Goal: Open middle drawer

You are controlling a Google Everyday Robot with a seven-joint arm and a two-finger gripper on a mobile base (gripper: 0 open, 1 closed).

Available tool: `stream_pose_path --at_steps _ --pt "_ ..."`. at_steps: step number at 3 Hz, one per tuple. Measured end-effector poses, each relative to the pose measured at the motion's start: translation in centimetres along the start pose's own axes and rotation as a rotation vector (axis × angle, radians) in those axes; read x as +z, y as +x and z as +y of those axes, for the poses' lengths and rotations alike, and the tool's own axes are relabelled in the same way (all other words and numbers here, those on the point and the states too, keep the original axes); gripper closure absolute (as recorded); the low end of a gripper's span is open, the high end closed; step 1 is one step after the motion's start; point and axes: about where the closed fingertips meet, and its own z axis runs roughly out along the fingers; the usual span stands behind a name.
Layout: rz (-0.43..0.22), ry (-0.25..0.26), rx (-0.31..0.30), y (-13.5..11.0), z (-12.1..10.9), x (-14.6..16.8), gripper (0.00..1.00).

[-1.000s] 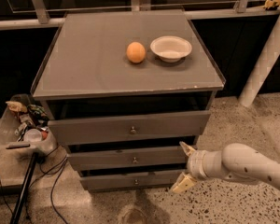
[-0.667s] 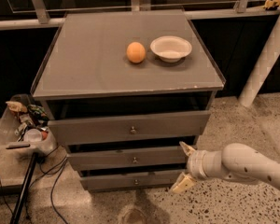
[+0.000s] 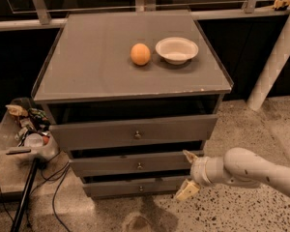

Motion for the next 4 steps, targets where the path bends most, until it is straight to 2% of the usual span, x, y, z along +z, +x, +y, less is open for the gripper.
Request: stream_pose_path --at_steps 1,2,3,4 --pt "-0.03 -0.003 0.019 0.9 -1.0 1.8 0.0" --pt "-0.122 -0.002 0.023 1.1 -2.2 2.9 0.0" --pt "-0.176 -0.001 -0.011 0.9 -2.9 4.2 0.0" --pt "-0.176 -0.009 -0.042 1.0 -3.0 5.7 0.0"
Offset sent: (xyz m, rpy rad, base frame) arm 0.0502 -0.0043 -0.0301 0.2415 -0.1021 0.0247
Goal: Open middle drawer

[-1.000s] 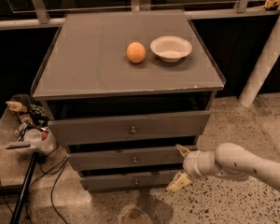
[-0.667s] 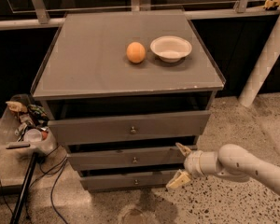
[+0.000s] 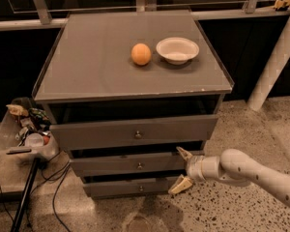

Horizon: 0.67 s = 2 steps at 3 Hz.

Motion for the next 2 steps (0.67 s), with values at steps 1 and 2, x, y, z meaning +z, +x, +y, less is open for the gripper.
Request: stream_pose_path --at_steps 1,2 --pt "0.022 -0.011 -0.031 0.5 0.0 1.5 0.0" --pt "0.032 0.002 -0.086 0.2 -1.4 2.5 0.0"
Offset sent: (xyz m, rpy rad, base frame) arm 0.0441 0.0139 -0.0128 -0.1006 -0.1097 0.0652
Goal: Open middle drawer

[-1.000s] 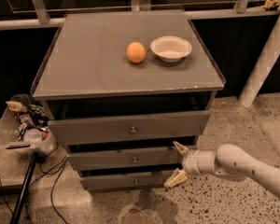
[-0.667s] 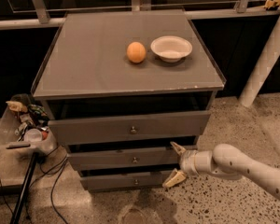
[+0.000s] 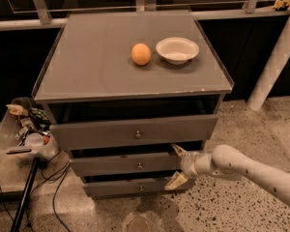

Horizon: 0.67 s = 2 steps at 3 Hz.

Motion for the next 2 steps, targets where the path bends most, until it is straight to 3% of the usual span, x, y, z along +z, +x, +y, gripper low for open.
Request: stream_pose_path --at_steps 1,2 --pt "-0.003 0.021 -0.035 -0.41 -2.08 0.29 0.0" --pt "-0.003 0.018 -0.035 -0.42 -2.03 0.38 0.0"
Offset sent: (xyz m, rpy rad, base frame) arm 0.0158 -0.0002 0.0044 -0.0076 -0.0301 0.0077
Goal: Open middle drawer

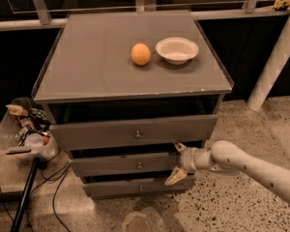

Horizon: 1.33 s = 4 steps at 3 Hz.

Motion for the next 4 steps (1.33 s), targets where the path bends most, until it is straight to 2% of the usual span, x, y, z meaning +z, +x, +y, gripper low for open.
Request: stream_pose_path --at_steps 2,3,4 --pt "0.012 -0.044 0.016 0.9 1.1 1.8 0.0" --pt "0.018 -0.053 0.056 2.4 1.4 2.7 0.0" --pt "0.018 -0.053 0.056 2.4 1.4 2.7 0.0"
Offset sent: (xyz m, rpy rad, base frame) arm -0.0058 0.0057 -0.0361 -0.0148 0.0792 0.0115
